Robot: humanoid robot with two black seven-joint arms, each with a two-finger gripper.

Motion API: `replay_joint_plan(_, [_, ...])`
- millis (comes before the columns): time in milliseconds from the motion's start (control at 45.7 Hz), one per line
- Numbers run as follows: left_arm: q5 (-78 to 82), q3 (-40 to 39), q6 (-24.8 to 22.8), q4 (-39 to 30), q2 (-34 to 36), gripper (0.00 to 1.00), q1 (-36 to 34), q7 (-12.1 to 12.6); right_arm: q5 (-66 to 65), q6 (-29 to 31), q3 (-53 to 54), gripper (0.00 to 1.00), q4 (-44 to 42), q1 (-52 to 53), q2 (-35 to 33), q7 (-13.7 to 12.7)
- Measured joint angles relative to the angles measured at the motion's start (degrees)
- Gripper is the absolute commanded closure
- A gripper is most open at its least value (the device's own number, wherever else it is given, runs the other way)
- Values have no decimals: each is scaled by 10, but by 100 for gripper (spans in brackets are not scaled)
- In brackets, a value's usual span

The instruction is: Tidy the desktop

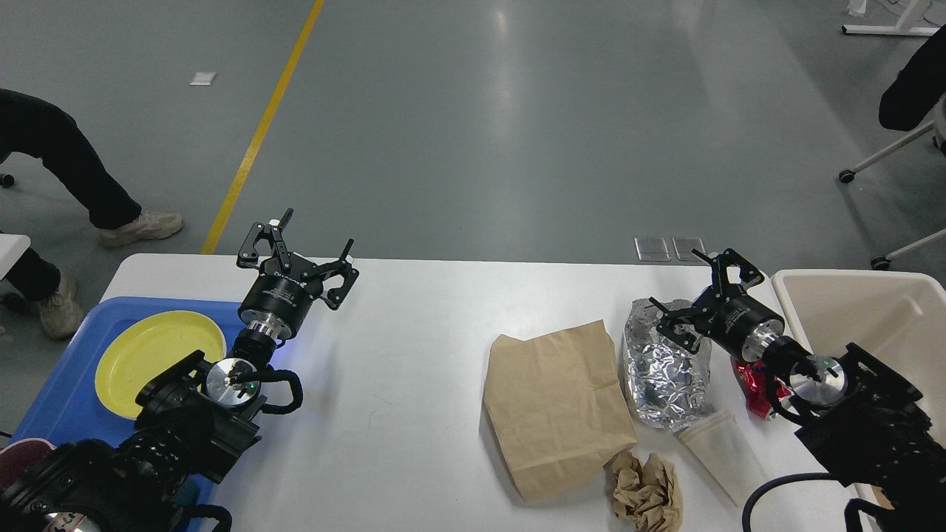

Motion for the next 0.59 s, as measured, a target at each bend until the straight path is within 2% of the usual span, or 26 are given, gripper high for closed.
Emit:
replay_joint_plan(438, [0,0,0,0,0,3,0,0,0,-5,-4,0,1,10,-9,-6])
replay_joint_plan(591, [0,0,0,0,0,3,0,0,1,-8,0,0,0,50,-78,-6])
